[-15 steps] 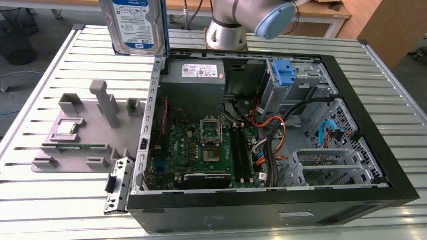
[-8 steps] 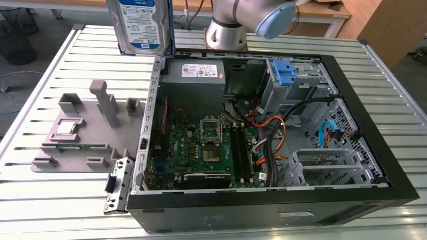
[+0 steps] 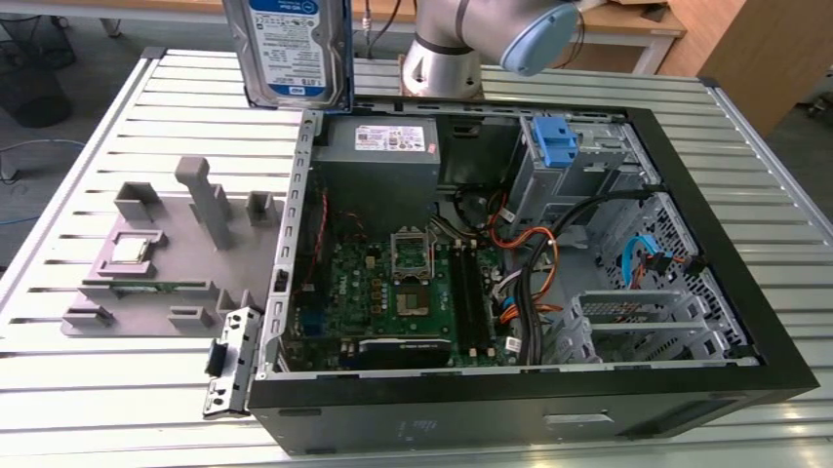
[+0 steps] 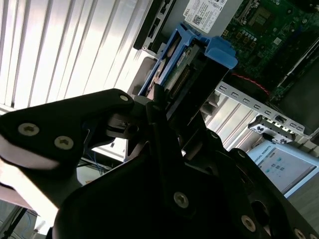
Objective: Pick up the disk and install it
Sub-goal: 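Pick up the disk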
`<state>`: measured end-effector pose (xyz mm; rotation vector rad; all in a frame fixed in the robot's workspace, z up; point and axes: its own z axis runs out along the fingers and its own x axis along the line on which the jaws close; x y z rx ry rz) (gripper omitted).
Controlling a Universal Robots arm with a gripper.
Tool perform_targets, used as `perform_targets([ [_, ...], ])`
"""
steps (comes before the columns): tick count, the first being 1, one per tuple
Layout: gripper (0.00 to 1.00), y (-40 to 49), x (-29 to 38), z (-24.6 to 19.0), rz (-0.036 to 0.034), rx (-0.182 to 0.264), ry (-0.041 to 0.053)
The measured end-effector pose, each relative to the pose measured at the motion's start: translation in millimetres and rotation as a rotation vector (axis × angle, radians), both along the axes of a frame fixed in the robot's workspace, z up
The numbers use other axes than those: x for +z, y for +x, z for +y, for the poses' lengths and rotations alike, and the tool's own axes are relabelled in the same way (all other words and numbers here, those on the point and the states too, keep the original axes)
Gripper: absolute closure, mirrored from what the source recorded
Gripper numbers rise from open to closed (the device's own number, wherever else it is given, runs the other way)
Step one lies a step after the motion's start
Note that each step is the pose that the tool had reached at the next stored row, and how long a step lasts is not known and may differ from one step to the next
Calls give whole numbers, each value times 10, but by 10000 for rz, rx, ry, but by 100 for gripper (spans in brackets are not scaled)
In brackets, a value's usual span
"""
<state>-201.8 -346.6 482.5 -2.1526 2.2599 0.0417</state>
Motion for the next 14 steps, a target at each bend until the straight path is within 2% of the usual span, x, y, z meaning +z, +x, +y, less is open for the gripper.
perform_targets([
  [14,65,48,0,0,2,5,9],
])
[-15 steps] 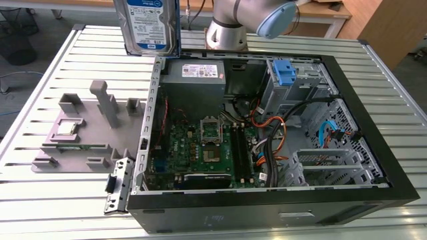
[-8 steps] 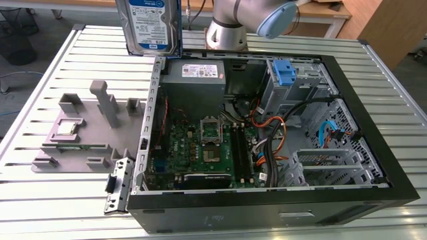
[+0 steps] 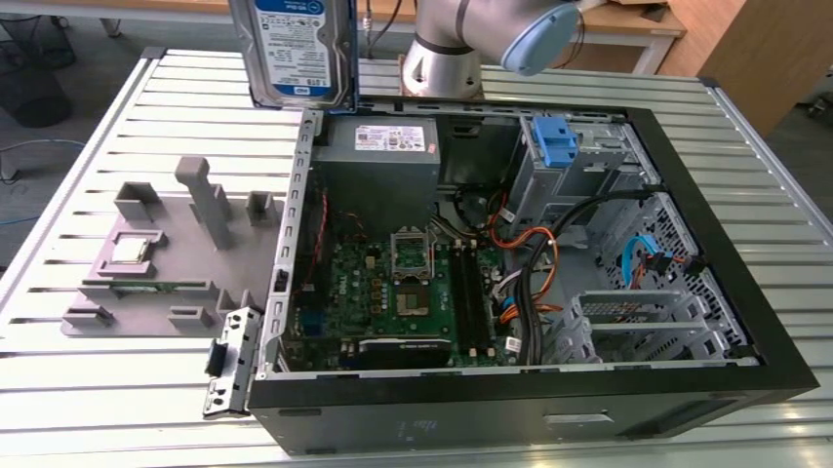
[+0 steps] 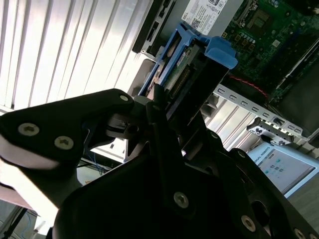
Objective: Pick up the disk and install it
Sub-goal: 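Pick up the disk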
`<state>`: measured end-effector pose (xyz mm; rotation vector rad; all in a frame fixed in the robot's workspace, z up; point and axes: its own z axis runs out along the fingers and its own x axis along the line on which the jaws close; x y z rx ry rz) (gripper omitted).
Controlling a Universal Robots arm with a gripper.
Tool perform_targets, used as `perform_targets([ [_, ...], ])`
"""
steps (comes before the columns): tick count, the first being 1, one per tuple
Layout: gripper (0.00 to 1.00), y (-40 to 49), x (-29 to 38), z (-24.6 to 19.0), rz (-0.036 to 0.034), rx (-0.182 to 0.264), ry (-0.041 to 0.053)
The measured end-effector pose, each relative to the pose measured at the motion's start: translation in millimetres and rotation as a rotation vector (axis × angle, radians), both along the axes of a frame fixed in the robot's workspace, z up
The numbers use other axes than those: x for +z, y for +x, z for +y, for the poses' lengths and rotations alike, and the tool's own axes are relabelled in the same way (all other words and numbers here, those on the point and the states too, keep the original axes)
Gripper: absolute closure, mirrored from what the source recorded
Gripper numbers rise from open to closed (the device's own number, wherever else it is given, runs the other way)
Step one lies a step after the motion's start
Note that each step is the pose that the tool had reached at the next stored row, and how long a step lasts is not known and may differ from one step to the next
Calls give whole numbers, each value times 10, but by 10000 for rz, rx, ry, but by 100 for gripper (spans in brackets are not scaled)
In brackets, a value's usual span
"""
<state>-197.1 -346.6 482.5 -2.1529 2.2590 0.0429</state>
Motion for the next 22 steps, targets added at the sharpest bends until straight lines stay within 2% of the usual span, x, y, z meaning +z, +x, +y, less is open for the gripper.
perform_targets([
  [14,65,21,0,0,4,3,-1],
  [22,65,103,0,0,3,2,0],
])
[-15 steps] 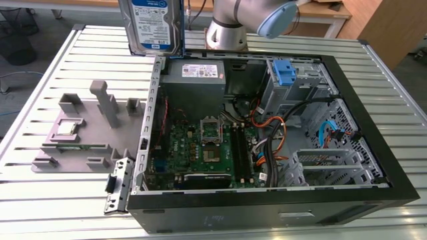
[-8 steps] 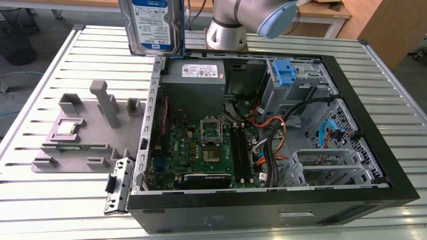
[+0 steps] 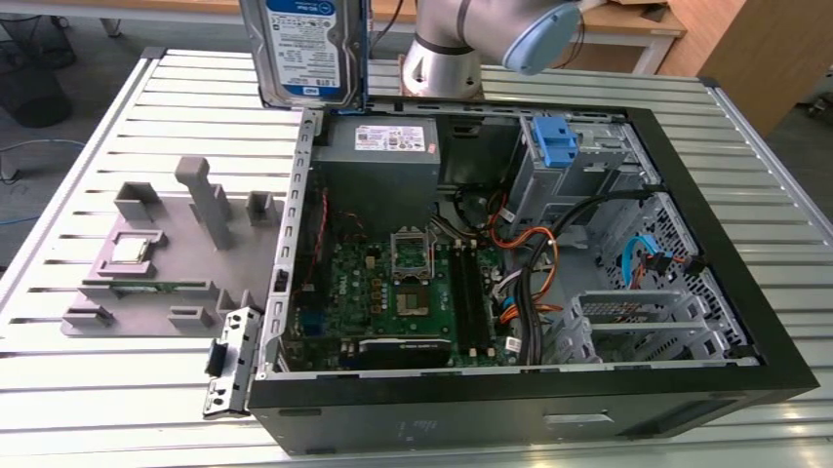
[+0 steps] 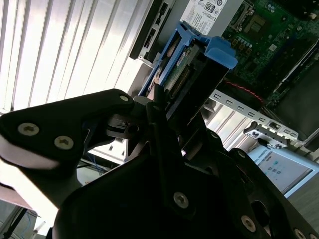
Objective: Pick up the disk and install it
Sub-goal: 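Pick up the disk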
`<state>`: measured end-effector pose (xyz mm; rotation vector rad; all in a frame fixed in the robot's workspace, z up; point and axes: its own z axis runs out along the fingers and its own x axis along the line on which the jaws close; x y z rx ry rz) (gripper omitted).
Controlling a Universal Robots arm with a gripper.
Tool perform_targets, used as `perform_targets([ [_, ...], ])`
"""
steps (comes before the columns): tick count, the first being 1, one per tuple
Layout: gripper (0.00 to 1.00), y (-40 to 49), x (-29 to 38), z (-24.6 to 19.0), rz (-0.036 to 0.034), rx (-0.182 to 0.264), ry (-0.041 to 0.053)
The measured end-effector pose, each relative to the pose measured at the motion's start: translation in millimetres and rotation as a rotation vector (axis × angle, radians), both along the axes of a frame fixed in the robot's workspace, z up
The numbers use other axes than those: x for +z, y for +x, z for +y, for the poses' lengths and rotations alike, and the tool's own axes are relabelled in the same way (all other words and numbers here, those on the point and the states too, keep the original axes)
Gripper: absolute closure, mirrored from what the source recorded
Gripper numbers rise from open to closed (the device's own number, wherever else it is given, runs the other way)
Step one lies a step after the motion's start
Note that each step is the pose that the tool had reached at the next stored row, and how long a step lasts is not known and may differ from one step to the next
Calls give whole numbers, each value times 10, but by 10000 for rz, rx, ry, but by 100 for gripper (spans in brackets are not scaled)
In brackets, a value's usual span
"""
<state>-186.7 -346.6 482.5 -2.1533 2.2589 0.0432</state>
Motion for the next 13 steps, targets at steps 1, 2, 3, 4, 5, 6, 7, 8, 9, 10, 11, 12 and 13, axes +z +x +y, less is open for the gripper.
perform_targets([
  [1,65,17,0,0,1,0,0],
  [2,65,35,0,0,1,0,0],
  [3,65,54,0,0,0,-1,1],
  [4,65,75,0,0,1,0,0],
  [5,65,100,0,0,1,0,0],
  [6,65,125,0,0,2,1,0],
  [7,65,153,0,0,1,0,0],
  [8,65,179,0,0,1,0,0],
  [9,65,202,0,0,1,0,0],
  [10,65,225,0,0,1,0,0],
  [11,65,249,-1,0,1,-1,1],
  [12,65,275,-1,0,1,1,0],
  [13,65,301,-1,0,1,0,0],
])
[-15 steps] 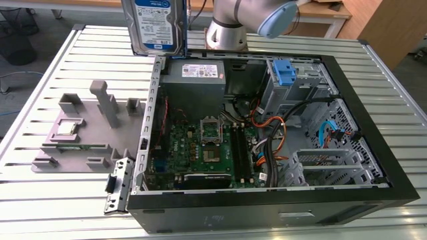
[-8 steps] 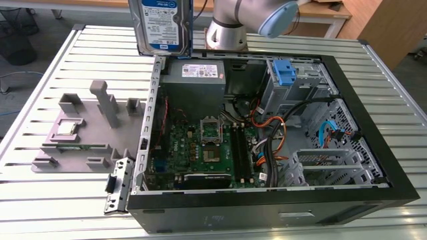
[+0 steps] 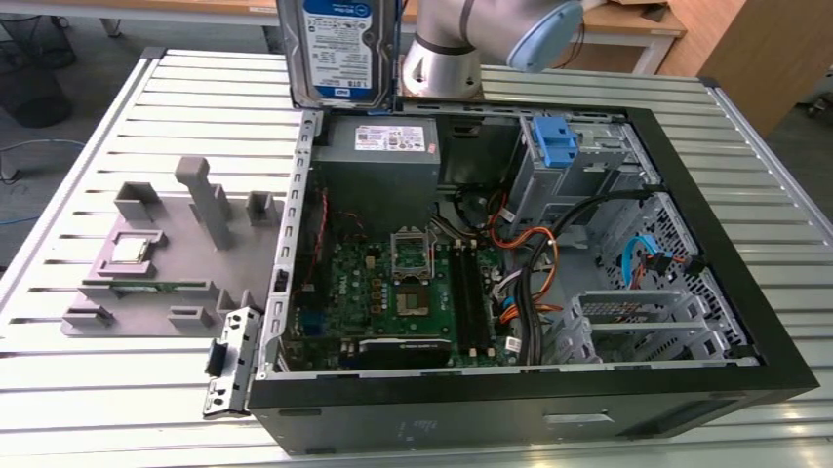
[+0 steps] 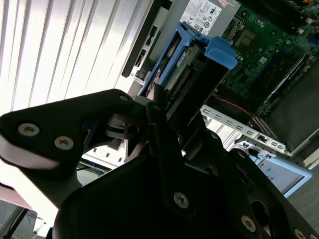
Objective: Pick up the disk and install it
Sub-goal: 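Pick up the disk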
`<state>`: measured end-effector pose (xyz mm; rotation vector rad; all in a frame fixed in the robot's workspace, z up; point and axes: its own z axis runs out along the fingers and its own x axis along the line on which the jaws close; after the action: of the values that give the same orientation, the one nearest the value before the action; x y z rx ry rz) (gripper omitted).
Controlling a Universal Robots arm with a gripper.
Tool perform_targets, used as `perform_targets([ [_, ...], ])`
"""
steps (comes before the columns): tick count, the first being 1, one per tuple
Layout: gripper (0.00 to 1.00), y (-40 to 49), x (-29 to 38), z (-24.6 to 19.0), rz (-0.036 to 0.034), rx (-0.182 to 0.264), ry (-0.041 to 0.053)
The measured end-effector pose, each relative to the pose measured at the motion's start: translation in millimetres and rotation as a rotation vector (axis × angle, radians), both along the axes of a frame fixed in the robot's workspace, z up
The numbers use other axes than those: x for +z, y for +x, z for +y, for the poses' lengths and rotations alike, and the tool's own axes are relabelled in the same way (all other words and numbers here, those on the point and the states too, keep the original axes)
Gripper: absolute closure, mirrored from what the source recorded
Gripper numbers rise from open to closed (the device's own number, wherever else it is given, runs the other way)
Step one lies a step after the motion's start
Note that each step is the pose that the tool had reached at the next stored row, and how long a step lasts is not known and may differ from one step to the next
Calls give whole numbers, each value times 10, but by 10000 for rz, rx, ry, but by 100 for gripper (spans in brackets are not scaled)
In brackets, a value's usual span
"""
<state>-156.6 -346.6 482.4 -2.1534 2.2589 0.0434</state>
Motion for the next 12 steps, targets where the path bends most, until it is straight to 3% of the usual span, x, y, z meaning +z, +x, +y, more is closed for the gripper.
perform_targets([
  [12,65,249,-1,0,0,-1,0],
])
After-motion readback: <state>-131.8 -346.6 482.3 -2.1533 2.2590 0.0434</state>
